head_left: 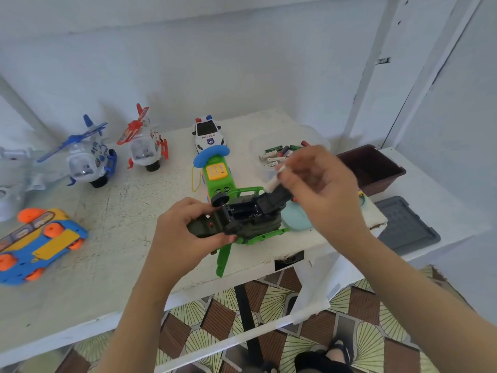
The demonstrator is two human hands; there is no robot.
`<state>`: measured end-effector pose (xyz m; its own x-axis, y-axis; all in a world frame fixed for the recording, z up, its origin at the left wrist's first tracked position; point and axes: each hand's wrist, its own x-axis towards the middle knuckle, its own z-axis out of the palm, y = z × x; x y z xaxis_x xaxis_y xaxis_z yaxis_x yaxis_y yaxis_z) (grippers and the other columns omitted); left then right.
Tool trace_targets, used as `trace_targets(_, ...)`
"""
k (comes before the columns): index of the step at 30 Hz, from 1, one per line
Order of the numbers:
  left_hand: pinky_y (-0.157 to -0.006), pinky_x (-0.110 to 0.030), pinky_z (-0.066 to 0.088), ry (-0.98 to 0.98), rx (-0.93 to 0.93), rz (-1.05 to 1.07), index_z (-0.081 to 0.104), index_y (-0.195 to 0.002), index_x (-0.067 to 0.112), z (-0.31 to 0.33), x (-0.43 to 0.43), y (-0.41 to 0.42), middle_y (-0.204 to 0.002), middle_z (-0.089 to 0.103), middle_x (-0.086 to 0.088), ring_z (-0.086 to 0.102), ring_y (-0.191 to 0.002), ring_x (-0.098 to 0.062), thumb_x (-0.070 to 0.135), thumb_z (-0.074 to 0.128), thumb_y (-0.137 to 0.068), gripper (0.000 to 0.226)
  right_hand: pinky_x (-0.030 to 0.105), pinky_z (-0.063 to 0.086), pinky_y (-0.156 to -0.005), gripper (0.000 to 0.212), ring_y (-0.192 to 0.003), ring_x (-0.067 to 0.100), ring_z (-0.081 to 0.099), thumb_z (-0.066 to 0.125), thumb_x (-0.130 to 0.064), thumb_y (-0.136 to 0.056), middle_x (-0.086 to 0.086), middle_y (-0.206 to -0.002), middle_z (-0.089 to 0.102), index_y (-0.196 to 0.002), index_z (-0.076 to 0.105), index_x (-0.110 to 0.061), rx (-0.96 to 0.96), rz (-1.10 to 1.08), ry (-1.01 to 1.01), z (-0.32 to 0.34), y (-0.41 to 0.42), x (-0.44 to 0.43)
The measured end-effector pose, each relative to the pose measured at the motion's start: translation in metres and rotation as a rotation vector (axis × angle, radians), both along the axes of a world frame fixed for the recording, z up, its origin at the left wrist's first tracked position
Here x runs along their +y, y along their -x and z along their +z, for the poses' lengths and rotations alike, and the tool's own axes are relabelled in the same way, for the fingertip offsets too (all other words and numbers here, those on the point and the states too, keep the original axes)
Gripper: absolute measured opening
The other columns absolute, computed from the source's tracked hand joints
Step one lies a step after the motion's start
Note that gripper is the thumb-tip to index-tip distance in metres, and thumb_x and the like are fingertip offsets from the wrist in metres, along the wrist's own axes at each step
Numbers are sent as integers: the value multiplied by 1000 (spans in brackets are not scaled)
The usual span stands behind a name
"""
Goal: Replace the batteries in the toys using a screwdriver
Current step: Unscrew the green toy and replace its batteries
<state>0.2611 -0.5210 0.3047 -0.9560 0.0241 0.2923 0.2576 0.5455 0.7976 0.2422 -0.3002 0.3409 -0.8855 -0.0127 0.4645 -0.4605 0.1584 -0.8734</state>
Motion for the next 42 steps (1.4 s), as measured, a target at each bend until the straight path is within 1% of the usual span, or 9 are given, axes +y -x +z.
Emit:
trace_targets(2,-61,-42,57,-14,-11,-19,70,-78,55,-1,-3,1,-86,62,15,63,-75,-20,26,97,-47,51,33,59,-71,9,-76,12,70,68,-2,-85,3,-81,71,-93,64,-5,66,57,-183,-5,-1,-10)
trace_targets(8,-60,-46,56,-39,-23,-61,71,-85,55,-3,-9,3,-86,62,12,62,-71,-23,50,84,-44,43,31,47,-66,7,-73,12,58,66,-11,-83,1,-78,66,-90,68,-10,283,76,-545,-27,3,-28)
trace_targets(11,-58,-41,56,-62,-42,-67,74,-89,46,-4,-11,3,-85,62,11,61,-70,-21,49,83,-46,43,35,50,-66,9,-75,15,61,63,-12,-86,1,-83,67,-94,65,-10,294,134,-568,-31,4,-31)
trace_targets(15,-48,-23,51,-106,-59,-89,77,-84,36,-3,-12,4,-82,61,5,61,-62,-20,19,96,-48,45,41,55,-64,14,-80,21,66,57,-16,-89,5,-90,70,-95,66,-7,379,207,-647,-33,9,-30)
trace_targets(21,-55,-36,55,-91,-48,-68,76,-86,43,-8,-15,7,-83,62,10,61,-66,-16,48,82,-47,40,35,55,-72,19,-88,21,64,59,-6,-86,7,-98,69,-99,73,-7,506,210,-741,-40,10,-28)
trace_targets(28,-49,-22,51,-141,-73,-75,79,-84,36,-8,-16,7,-82,62,6,62,-61,-15,30,95,-46,42,34,53,-82,28,-93,20,65,56,-6,-85,7,-102,71,-106,73,-4,515,113,-746,-47,-2,-32)
trace_targets(30,-48,-20,50,-163,-96,-77,78,-82,32,-7,-14,7,-81,62,4,62,-59,-16,12,96,-48,43,40,47,-91,25,-94,22,60,59,-8,-84,9,-99,67,-103,74,-7,507,19,-752,-48,-4,-35)
trace_targets(35,-55,-35,56,-153,-78,-74,76,-86,43,-7,-14,9,-83,62,9,62,-65,-15,45,84,-45,41,55,25,-109,24,-100,18,56,61,-21,-77,3,-101,64,-94,78,-26,412,-214,-704,-49,-11,-40)
trace_targets(42,-57,-44,56,-150,-79,-70,76,-88,43,-10,-15,7,-83,62,9,63,-67,-17,46,82,-45,44,62,7,-113,25,-126,24,46,57,-26,-77,3,-129,57,-92,76,-34,274,-193,-717,-49,-17,-43)
